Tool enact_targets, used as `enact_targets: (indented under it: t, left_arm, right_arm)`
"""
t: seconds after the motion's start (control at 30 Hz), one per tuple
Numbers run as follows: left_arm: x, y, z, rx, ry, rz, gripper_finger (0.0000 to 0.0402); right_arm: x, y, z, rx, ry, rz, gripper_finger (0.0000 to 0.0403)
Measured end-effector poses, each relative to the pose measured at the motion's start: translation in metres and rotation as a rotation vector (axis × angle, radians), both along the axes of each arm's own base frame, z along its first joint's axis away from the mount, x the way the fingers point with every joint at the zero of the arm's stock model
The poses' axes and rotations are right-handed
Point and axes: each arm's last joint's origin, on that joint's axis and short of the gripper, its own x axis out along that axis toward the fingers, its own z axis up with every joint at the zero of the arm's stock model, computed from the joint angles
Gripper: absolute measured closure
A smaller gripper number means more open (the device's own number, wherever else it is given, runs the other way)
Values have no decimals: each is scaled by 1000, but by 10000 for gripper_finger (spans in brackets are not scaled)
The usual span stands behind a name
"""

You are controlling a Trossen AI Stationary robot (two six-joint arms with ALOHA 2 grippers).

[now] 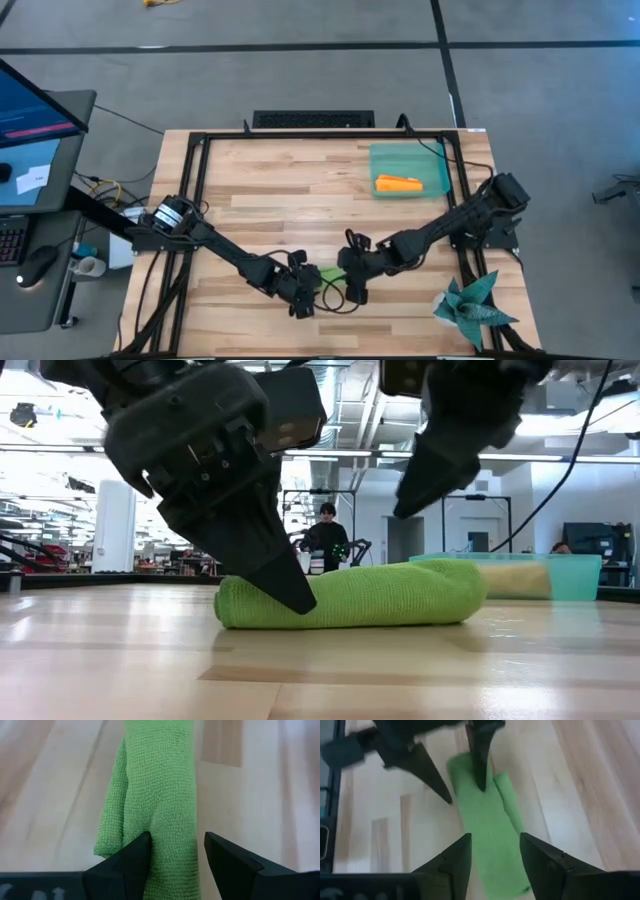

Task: Roll microfiber towels into tight, uniform cylinder then place into a basket
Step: Roll the green towel

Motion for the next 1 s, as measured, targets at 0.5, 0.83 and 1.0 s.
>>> enact_targets:
  t: [0.5,0.83,1.0]
  left_arm:
    - [0,1,0,7,-8,8,216]
    - [1,1,0,27,-5,-21,216]
    - [0,1,0,70,5,-83,216]
  right_arm:
    - [20,-17,-27,12,40,19,164]
    - [26,-20,-62,100,185,28,163]
    - [26,-22,-73,133,245,10,169]
